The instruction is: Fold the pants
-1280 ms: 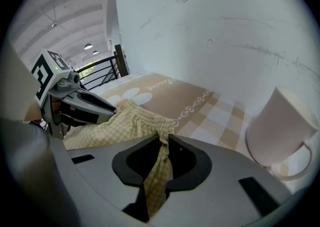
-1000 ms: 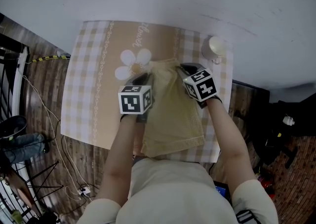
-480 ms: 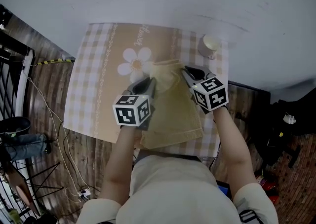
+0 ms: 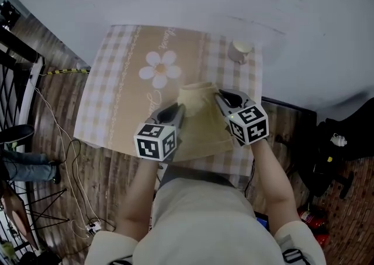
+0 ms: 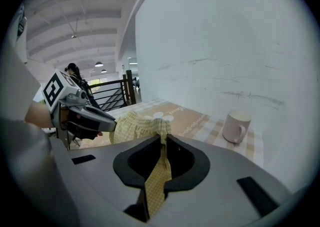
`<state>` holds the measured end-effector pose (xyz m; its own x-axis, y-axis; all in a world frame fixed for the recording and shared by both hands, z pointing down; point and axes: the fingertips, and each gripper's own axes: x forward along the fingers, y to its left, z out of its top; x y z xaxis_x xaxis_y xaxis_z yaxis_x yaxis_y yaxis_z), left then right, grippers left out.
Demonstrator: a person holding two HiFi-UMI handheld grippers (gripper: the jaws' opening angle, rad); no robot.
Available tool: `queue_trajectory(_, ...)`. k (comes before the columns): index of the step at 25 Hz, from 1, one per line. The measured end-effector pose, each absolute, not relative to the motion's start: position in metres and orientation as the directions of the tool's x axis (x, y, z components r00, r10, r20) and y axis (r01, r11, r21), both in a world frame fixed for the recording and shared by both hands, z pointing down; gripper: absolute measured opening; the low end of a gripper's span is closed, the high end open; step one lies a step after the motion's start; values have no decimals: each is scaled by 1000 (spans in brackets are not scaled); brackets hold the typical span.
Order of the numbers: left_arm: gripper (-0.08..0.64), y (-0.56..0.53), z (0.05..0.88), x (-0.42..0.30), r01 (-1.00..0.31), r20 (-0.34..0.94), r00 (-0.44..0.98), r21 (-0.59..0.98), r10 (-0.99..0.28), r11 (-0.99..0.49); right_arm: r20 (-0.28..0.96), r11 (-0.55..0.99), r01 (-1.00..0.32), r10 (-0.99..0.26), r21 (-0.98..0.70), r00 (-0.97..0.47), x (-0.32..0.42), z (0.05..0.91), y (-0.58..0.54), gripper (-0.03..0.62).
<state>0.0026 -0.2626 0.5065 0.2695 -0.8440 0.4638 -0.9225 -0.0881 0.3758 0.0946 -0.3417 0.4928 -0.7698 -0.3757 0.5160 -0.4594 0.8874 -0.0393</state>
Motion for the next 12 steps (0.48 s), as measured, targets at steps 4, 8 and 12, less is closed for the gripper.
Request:
queue_trajectory(4,46,-238,517,18,-928,496,270,363,-825,-85,524,890,-452,-362,-49,-771,110,502,-314,29)
queue_trajectory(8,46,-216,528,33,-932,524,272,352,-807,-86,535,885,-461,-359,-65,-765,126,513,-289,29)
queue_trajectory(12,46,-196,538,44,-941,556,266,328,-787,-86,545,878,-471,-355,-85,-760,139,525,-267,29)
